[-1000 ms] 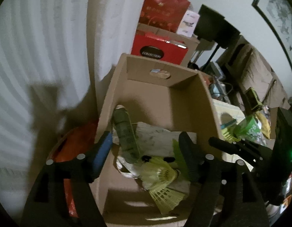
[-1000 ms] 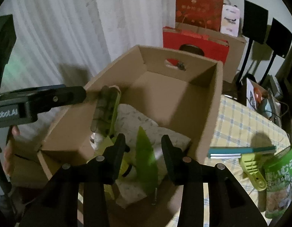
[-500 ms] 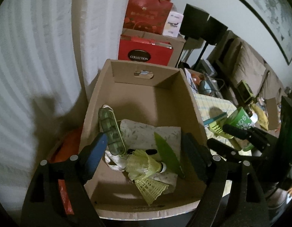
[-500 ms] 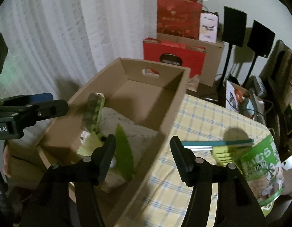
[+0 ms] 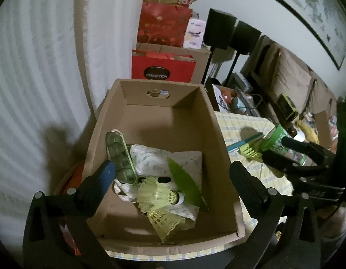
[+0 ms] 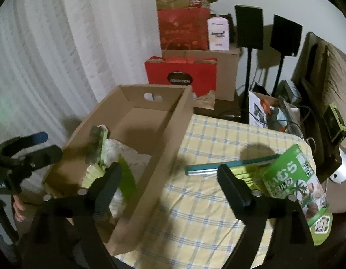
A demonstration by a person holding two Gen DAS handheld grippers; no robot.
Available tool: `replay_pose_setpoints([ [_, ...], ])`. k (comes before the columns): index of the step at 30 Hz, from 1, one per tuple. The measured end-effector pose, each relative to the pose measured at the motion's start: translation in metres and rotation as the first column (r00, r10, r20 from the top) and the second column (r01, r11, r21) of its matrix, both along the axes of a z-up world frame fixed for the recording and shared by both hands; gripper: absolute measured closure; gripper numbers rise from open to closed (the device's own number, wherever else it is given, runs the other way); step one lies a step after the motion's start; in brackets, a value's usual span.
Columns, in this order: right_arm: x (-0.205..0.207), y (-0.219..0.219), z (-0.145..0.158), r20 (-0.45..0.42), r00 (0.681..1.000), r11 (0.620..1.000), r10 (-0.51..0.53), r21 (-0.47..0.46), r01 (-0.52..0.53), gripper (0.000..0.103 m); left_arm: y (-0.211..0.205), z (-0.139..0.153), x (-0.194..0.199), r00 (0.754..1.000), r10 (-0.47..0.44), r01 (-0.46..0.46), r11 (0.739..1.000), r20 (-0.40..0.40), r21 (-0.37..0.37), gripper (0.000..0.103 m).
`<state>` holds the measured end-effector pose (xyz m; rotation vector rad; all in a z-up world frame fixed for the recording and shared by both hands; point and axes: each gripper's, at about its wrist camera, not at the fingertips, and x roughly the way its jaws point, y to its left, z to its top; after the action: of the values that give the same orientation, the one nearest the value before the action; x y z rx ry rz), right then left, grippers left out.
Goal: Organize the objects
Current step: 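Move both tools toward the large green printed can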
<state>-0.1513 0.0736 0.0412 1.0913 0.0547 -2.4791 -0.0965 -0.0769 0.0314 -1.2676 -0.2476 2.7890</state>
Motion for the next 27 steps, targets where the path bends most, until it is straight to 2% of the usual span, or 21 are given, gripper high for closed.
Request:
replay_pose_setpoints([
  [1, 0.001, 0.003, 0.002, -0.007, 1.0, 1.0, -0.009, 0.001, 0.009, 0.001, 0.004, 0.0, 0.001, 1.0, -0.006, 0.006, 1.0, 0.0, -0.003, 0.001],
  [4, 0.006, 0.011, 0.005, -0.018, 1.0, 1.0, -0.024, 0.018, 0.025, 0.001, 0.014, 0.002, 0.003, 1.0, -0.022, 0.022, 1.0, -0.009, -0.002, 0.001],
  [9, 0.012, 0.028, 0.011, -0.031, 0.998, 0.999, -0.053, 0.009, 0.054, 0.0, 0.037, 0.006, 0.005, 0.999, -0.041, 0.04, 0.998, -0.02, -0.043, 0.001],
  [18, 0.021, 0.064, 0.014, -0.041, 0.992, 0.993, -0.116, -0.003, 0.116, 0.0, 0.072, 0.008, 0.006, 0.995, -0.092, 0.091, 0.995, -0.027, -0.048, 0.001],
  [20, 0.023, 0.075, 0.013, -0.041, 0.99, 0.991, -0.136, -0.001, 0.136, 0.0, 0.077, 0.008, 0.005, 0.995, -0.093, 0.092, 0.995, -0.027, -0.033, 0.001],
  [25, 0.027, 0.102, 0.013, -0.045, 0.981, 0.982, -0.19, -0.005, 0.19, 0.0, 0.086, 0.005, -0.004, 0.991, -0.132, 0.132, 0.988, -0.003, 0.08, 0.001],
  [27, 0.03, 0.114, 0.014, -0.049, 0.976, 0.977, -0.214, -0.007, 0.214, 0.001, 0.093, 0.003, -0.008, 0.988, -0.152, 0.151, 0.984, 0.007, 0.094, 0.001],
])
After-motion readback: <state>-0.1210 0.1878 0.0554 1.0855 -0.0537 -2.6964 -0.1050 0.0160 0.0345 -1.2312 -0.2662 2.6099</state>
